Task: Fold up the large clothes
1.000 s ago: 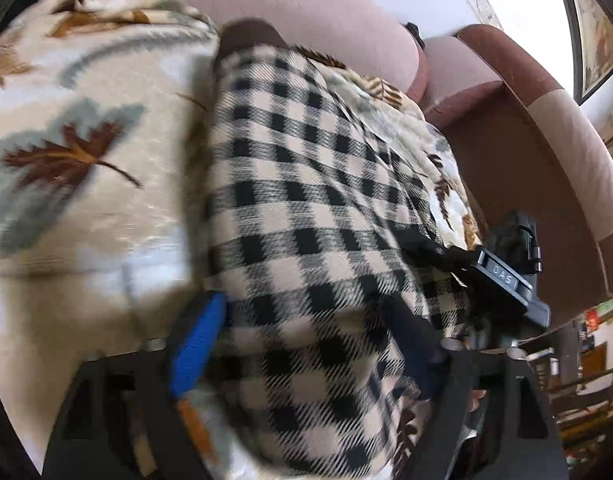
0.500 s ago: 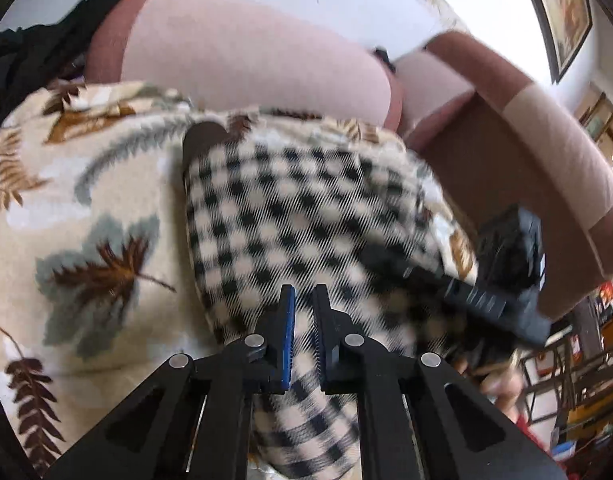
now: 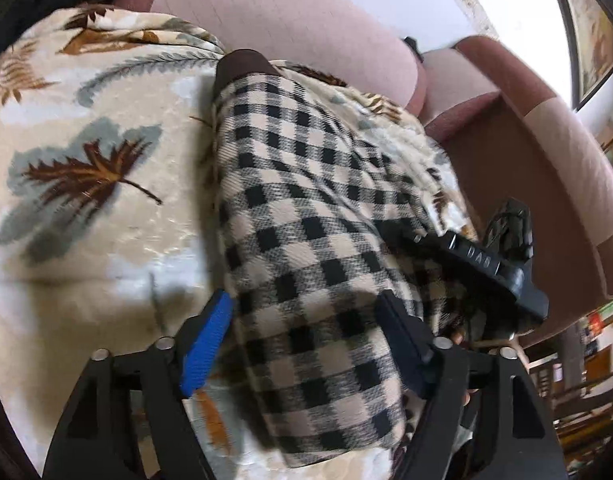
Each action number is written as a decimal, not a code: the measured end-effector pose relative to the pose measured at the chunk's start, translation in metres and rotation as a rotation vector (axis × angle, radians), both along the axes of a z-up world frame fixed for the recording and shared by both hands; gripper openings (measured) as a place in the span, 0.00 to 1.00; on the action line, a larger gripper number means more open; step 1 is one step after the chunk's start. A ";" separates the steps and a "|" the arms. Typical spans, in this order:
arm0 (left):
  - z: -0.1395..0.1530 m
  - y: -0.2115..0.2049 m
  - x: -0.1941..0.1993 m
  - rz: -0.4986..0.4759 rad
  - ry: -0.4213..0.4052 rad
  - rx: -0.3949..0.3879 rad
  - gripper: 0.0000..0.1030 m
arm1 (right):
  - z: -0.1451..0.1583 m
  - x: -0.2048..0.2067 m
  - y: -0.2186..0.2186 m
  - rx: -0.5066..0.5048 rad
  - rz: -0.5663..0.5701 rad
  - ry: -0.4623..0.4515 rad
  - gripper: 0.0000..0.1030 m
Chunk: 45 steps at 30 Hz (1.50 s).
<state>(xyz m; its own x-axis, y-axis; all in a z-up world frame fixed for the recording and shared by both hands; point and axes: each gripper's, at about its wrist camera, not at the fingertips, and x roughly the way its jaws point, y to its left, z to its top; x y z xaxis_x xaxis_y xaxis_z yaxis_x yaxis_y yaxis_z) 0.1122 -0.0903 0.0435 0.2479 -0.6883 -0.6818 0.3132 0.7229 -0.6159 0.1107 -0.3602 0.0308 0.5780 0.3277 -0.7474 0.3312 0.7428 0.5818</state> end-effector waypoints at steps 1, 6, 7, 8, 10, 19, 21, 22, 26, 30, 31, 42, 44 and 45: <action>-0.002 0.000 0.000 -0.010 0.011 -0.033 0.76 | -0.001 -0.002 0.000 -0.007 0.020 -0.002 0.66; -0.006 -0.006 -0.004 -0.036 0.014 -0.088 0.82 | -0.014 -0.021 -0.009 0.040 0.071 -0.035 0.74; -0.009 -0.010 -0.005 -0.042 0.017 -0.079 0.84 | -0.015 -0.024 -0.009 0.053 0.084 -0.041 0.74; -0.011 -0.014 -0.004 -0.050 0.022 -0.054 0.85 | -0.017 -0.026 -0.009 0.066 0.096 -0.044 0.74; -0.014 -0.027 -0.005 -0.067 0.015 0.026 0.85 | -0.019 -0.029 -0.009 0.093 0.111 -0.052 0.74; 0.016 -0.036 -0.005 -0.143 -0.039 0.246 0.40 | -0.024 -0.034 -0.001 0.267 0.074 -0.074 0.41; 0.017 -0.034 -0.006 -0.133 -0.016 0.259 0.41 | -0.022 -0.035 0.000 0.214 0.075 -0.053 0.42; 0.017 -0.031 -0.008 -0.127 -0.009 0.252 0.41 | -0.024 -0.036 0.000 0.198 0.067 -0.040 0.44; 0.005 -0.027 -0.029 -0.101 -0.025 0.270 0.49 | -0.026 -0.041 -0.006 0.149 0.048 -0.017 0.52; -0.028 -0.011 -0.045 -0.005 0.059 0.213 0.59 | -0.005 -0.045 -0.008 0.031 0.016 -0.012 0.58; -0.031 -0.009 -0.048 0.013 0.056 0.197 0.60 | 0.001 -0.045 -0.009 0.007 0.001 -0.019 0.59; -0.028 0.001 -0.071 0.043 0.024 0.191 0.60 | 0.068 -0.054 0.038 -0.062 0.128 -0.221 0.41; -0.027 0.001 -0.075 0.039 0.022 0.200 0.60 | 0.054 -0.044 0.050 -0.048 0.178 -0.160 0.41; -0.025 0.003 -0.079 0.033 0.023 0.204 0.60 | 0.046 -0.042 0.052 -0.075 0.181 -0.121 0.41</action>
<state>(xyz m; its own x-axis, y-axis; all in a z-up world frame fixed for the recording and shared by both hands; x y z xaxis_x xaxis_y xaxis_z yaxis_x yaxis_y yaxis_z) 0.0334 -0.0869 0.0187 0.2508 -0.5270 -0.8120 0.2754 0.8430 -0.4620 0.0691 -0.3084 0.0771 0.6015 0.3804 -0.7024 0.1198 0.8264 0.5501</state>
